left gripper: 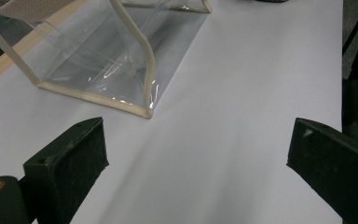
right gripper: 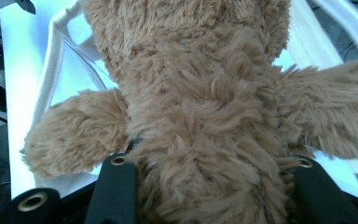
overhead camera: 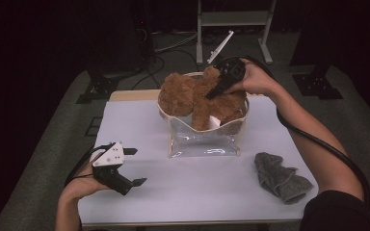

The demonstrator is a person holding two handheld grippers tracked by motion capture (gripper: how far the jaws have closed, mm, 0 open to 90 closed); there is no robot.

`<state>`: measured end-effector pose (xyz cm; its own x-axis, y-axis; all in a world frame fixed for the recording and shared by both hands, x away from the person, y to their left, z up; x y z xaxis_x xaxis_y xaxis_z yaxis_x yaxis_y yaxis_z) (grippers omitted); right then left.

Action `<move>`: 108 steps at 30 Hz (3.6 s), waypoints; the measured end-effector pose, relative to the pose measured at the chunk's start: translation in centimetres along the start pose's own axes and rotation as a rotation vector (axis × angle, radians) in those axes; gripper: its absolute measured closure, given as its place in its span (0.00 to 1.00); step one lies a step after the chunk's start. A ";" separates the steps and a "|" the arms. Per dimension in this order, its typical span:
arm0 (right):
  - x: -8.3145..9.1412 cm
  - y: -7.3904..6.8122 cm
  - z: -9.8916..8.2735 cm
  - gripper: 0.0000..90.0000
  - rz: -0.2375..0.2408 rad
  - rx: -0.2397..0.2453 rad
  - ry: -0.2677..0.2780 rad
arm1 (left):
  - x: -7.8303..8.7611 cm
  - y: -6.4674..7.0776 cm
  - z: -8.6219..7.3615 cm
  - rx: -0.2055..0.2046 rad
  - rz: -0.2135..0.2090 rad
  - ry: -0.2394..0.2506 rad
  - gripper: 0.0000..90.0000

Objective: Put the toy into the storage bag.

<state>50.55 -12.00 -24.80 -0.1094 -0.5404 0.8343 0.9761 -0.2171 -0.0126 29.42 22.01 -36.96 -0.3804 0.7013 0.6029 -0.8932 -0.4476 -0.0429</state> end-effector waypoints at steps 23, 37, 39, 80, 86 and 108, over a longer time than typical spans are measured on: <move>-5.1 -0.2 -1.8 0.61 0.041 -0.021 -0.141 | 0.1 -0.1 -0.1 0.000 0.004 -0.008 0.04; -3.6 -0.5 -0.8 0.36 -0.022 -0.001 -0.075 | 0.1 0.0 0.0 -0.001 0.005 0.000 0.04; -3.6 -0.5 -0.6 0.36 -0.029 0.004 -0.077 | 0.2 0.0 0.0 -0.002 0.005 -0.003 0.04; -2.9 -0.5 -0.4 0.43 -0.019 0.017 0.021 | 0.3 0.2 0.3 -0.007 0.000 0.006 0.04; -3.0 -0.5 -0.4 0.58 -0.011 0.012 0.018 | 0.3 0.2 0.3 -0.006 0.000 0.010 0.04; -3.9 -0.6 0.7 0.72 -0.031 0.007 -0.042 | 0.3 0.3 0.3 -0.008 -0.003 0.010 0.04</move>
<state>50.55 -9.21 -27.64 -0.1321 -0.4985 0.8568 0.9736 -0.2278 0.0175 29.13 21.94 -36.56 -0.3797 0.7083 0.5950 -0.8964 -0.4407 -0.0475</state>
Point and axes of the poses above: each handheld gripper's, and its own axes: x roughly backward along the jaws, z roughly out of its top, y roughly to its right, the point moved 2 cm from there along -x, roughly forward along the jaws, and after that the axes turned 7 degrees about x, right-handed, at the moved point
